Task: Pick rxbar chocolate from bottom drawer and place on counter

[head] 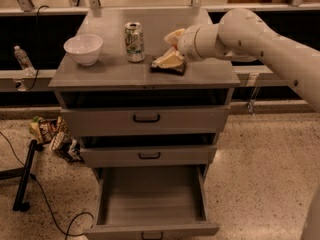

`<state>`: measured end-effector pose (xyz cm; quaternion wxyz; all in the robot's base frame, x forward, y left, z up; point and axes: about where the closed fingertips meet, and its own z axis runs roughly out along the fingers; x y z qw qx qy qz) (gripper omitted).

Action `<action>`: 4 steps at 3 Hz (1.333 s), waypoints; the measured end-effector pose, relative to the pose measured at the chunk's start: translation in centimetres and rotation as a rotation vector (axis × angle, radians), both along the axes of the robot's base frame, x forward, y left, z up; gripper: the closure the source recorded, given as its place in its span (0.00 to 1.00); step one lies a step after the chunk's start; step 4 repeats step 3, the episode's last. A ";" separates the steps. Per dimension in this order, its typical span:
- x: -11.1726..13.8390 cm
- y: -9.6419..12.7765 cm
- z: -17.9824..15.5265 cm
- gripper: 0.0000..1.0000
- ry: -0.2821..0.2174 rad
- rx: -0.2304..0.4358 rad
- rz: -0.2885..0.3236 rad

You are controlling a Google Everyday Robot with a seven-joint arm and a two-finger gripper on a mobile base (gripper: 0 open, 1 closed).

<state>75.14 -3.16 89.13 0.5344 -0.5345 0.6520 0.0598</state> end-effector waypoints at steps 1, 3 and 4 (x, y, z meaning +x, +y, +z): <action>-0.2 -1.0 0.6 0.00 -0.014 0.022 -0.036; -1.9 -6.8 4.1 0.00 -0.115 0.123 -0.194; -1.9 -6.8 4.1 0.00 -0.115 0.123 -0.194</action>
Offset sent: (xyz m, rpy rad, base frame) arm -0.0397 -0.1191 0.0725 0.2156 -0.2036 -0.3252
